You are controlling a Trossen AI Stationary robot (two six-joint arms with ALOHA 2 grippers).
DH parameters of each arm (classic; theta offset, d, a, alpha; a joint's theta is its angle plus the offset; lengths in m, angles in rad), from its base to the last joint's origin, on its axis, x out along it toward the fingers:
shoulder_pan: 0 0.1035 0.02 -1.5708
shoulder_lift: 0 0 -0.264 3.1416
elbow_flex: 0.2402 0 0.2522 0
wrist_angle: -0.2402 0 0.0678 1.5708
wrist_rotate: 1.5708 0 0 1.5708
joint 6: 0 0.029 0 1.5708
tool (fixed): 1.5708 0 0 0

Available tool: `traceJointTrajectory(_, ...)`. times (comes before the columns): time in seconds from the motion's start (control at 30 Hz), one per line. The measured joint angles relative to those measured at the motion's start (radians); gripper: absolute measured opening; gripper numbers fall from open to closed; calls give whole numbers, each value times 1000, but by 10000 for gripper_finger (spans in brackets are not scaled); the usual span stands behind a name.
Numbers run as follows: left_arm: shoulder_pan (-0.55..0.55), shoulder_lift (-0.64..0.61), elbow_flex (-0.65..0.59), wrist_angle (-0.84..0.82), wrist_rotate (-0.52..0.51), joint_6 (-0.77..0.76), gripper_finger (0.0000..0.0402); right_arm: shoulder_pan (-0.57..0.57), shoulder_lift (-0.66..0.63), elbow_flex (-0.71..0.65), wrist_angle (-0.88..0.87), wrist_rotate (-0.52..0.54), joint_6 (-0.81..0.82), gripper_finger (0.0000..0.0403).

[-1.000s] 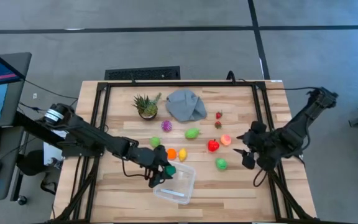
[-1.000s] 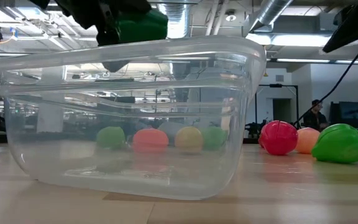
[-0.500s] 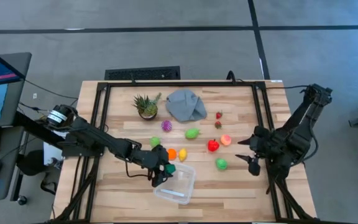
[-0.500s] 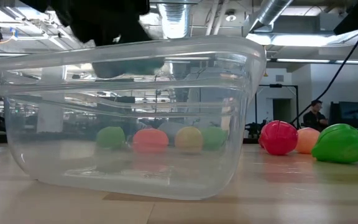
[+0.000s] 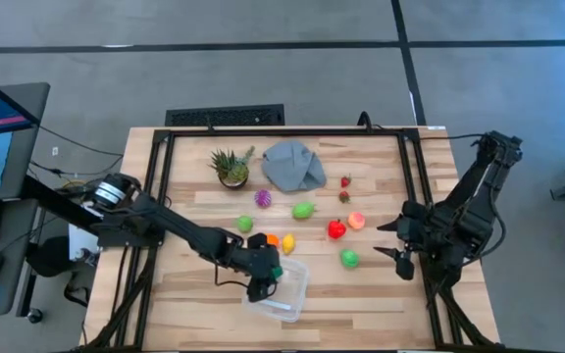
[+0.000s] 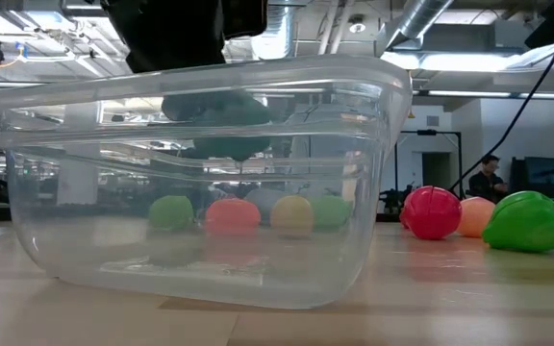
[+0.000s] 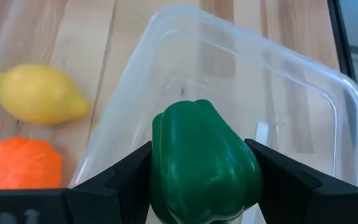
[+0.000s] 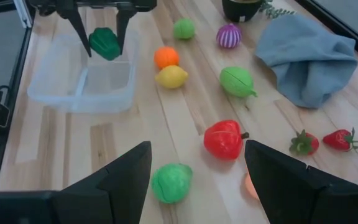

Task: Pick and placing Produce into tupperware
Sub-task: Put the bell pepper into the transparent bin, then put the avocado into the transparent bin

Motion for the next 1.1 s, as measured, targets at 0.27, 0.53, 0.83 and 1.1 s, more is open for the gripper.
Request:
traceJointTrajectory(0.27, -5, 0, 15, -80, 26, 13, 227, 19, 0, 0, -3, 22, 21, 281)
traceJointTrajectory(0.53, -5, -1, 34, -86, 6, 38, 250, 18, 0, 0, -3, 40, 21, 281)
traceJointTrajectory(0.83, -5, -1, 77, -87, -18, 56, 269, 20, 0, -1, -53, 41, 82, 281)
traceJointTrajectory(1.1, -6, -24, 140, -183, -17, 39, 271, 100, 0, -125, 12, 106, 320, 281)
